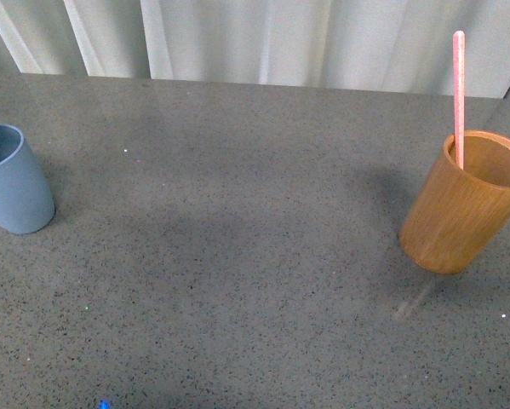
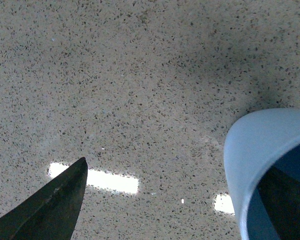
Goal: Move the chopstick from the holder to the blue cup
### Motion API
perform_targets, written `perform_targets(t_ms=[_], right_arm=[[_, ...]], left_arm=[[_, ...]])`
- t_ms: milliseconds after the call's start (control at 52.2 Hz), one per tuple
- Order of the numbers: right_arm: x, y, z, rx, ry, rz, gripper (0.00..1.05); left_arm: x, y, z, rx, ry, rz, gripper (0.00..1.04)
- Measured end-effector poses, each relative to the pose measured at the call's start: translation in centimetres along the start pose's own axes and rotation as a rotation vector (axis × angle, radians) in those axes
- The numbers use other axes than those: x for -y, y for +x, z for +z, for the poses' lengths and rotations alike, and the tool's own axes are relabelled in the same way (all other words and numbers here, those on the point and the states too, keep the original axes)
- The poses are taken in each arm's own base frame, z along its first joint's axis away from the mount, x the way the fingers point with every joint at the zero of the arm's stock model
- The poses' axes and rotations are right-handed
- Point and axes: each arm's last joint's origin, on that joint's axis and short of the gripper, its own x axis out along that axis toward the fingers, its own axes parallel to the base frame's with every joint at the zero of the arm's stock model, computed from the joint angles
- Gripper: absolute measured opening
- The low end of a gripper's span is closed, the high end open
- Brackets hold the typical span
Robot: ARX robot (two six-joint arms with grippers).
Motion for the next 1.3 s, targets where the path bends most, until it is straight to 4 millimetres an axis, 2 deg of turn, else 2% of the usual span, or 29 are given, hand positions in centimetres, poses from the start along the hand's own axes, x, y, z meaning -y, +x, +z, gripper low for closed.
perform_targets(t_ms=[57, 191, 268, 383, 632, 804, 900, 977, 1072, 1149, 1302], right_arm=[[0.0, 0.0, 0.0, 0.0, 0.0, 0.0, 0.95], [0.0, 0.0, 0.0, 0.0, 0.0, 0.0, 0.95], [0.0, 0.0, 0.0, 0.0, 0.0, 0.0, 0.95], [0.0, 0.0, 0.0, 0.0, 0.0, 0.0, 0.95], [0.0, 0.0, 0.0, 0.0, 0.0, 0.0, 0.95], [0.0, 0.0, 0.0, 0.0, 0.0, 0.0, 0.95], [0.0, 0.0, 0.0, 0.0, 0.0, 0.0, 0.95], [0.0, 0.0, 0.0, 0.0, 0.0, 0.0, 0.95], [0.0, 0.0, 0.0, 0.0, 0.0, 0.0, 0.95], [0.0, 0.0, 0.0, 0.0, 0.0, 0.0, 0.95], [0.0, 0.0, 0.0, 0.0, 0.0, 0.0, 0.95]], left_arm=[[0.1, 0.3, 0.0, -0.006, -0.008, -0.002, 0.98], [0.6, 0.3, 0.0, -0.012, -0.003, -0.023, 0.72], [1.0, 0.2, -0.1, -0.028, -0.005, -0.063, 0.61], [1.7, 0.0, -0.1, -0.042, 0.01, -0.089, 0.39], [2.7, -0.8, 0.0, -0.033, 0.033, -0.105, 0.04], [3.9, -2.6, 0.2, -0.024, 0.064, -0.124, 0.03], [5.2, -5.1, 1.2, 0.013, 0.096, -0.157, 0.03], [6.7, -8.0, 2.5, 0.075, 0.122, -0.182, 0.03], [9.5, -11.5, 3.3, 0.148, 0.173, -0.228, 0.03], [12.5, -13.0, 3.1, 0.176, 0.223, -0.27, 0.03], [18.4, -13.7, 1.3, 0.174, 0.331, -0.338, 0.03]])
